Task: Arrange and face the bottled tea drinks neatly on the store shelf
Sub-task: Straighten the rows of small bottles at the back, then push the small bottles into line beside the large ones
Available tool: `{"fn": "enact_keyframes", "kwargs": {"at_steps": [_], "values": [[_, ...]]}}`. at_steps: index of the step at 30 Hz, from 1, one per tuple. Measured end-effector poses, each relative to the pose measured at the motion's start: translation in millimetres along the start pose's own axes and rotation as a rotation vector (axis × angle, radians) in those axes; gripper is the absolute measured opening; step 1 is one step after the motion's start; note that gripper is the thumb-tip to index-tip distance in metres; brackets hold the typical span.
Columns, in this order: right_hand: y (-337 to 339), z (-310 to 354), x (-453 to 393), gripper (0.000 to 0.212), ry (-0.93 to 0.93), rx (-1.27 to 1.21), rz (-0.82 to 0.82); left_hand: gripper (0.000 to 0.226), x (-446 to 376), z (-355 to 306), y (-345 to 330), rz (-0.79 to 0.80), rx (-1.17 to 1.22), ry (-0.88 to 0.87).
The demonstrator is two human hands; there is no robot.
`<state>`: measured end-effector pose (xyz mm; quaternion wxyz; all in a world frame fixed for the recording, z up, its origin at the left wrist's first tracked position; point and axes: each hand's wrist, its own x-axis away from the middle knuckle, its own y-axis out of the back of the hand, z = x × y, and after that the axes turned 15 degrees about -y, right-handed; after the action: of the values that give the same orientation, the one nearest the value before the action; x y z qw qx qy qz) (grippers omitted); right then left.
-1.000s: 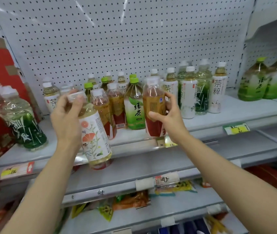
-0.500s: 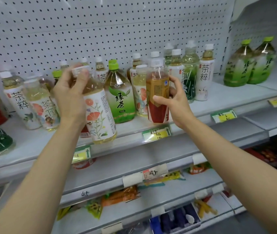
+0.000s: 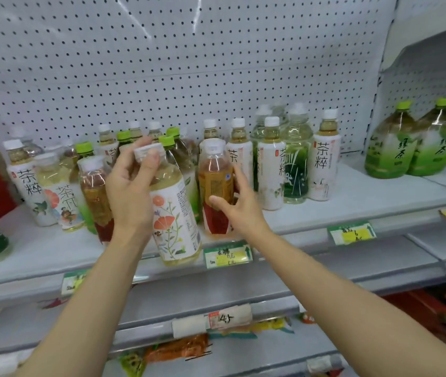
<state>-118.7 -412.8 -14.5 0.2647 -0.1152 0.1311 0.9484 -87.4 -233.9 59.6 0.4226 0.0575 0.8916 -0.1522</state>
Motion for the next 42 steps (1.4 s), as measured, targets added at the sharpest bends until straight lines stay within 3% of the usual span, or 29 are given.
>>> {"fn": "enact_keyframes", "kwargs": {"at_steps": [8, 10, 13, 15, 18, 23, 32, 39, 42], "values": [[-1, -13, -18, 0.088, -0.039, 0.205, -0.057, 0.04, 2, -6, -12, 0.013, 0.02, -0.038], [2, -12, -11, 0.08, -0.034, 0.161, -0.092, 0.039, 1, -2, -20, 0.035, 0.033, -0.029], [11, -5, 8, 0.052, 0.016, 0.012, -0.201, 0.03, 2, 8, -36, 0.068, 0.08, -0.019], [19, 1, 24, 0.044, 0.039, -0.084, -0.187, 0.025, 4, 14, -50, 0.105, 0.121, -0.006], [32, 5, 44, 0.051, 0.062, -0.114, -0.124, 0.03, 9, 20, -75, 0.182, 0.173, 0.009], [62, 5, 66, 0.076, 0.038, 0.016, -0.206, 0.024, 22, 27, -117, 0.258, 0.22, 0.051], [139, -19, 59, 0.091, 0.009, -0.019, -0.217, 0.033, 49, 36, -205, 0.313, 0.235, 0.011], [239, -35, 24, 0.094, -0.004, -0.046, -0.135, 0.034, 63, 40, -294, 0.393, 0.102, -0.066], [281, -47, 5, 0.09, 0.013, -0.03, -0.147, 0.035, 62, 45, -310, 0.445, -0.055, -0.192]]}}
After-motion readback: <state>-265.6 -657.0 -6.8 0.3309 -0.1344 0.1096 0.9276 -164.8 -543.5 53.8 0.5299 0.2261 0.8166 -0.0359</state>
